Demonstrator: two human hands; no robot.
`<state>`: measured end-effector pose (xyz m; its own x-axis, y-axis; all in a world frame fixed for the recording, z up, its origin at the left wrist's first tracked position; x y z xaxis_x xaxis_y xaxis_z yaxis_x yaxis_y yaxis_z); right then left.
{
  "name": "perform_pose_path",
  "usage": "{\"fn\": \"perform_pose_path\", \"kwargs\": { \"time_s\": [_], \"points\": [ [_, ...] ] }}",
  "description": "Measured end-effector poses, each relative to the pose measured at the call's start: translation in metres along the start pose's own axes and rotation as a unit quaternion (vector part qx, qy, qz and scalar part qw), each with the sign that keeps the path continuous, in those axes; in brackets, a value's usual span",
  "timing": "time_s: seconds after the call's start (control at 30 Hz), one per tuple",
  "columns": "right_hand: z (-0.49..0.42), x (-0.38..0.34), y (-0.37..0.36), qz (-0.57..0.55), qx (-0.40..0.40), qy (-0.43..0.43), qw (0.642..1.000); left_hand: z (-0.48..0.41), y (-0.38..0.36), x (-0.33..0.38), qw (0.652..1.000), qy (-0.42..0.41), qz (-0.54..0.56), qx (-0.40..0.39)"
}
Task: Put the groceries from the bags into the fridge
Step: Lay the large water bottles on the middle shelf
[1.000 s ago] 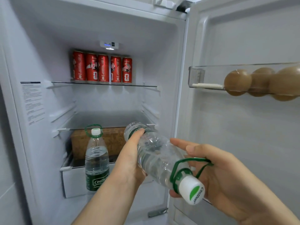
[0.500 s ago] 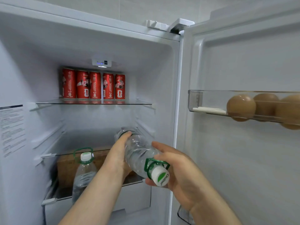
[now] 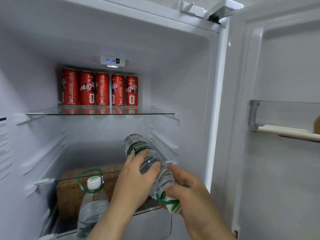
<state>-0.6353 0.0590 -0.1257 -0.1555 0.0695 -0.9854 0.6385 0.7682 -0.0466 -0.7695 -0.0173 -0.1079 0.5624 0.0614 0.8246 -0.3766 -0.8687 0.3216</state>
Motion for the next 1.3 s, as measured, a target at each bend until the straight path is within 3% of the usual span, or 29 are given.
{"fn": "perform_pose_path", "kwargs": {
  "time_s": [0.17, 0.53, 0.7, 0.87, 1.1, 1.3],
  "points": [
    [-0.027, 0.011, -0.008, 0.001, 0.052, 0.008, 0.999, -0.033, -0.006, -0.015, 0.996, -0.009, -0.066, -0.067],
    [-0.083, 0.014, -0.005, 0.09, 0.151, 0.041, 0.984, -0.091, -0.044, -0.032, 0.991, 0.07, 0.0, -0.117],
    [-0.077, 0.028, -0.001, 0.137, 0.226, 0.07, 0.962, -0.108, -0.048, -0.047, 0.992, 0.069, 0.02, -0.103],
    [-0.074, 0.048, 0.002, 0.036, 0.208, 0.114, 0.971, -0.125, -0.054, -0.051, 0.99, 0.082, 0.04, -0.111],
    [-0.103, 0.053, 0.011, 0.15, 0.235, 0.119, 0.953, -0.142, -0.057, -0.065, 0.988, 0.092, 0.082, -0.092],
    [-0.113, 0.038, 0.01, 0.206, 0.261, 0.162, 0.929, -0.149, -0.039, -0.061, 0.998, 0.065, 0.014, 0.001]
  ]
}}
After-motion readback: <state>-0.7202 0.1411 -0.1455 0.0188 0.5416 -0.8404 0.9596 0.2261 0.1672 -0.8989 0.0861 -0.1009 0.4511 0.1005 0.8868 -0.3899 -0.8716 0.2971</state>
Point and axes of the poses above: each hand's wrist, its own z-axis away from the middle knuckle, its own y-axis out of the back of the hand, x = y × z, the point moved 9 cm from there along -z, towards the middle knuckle, and after that the axes turned 4 degrees about z, right-handed, at the moved point
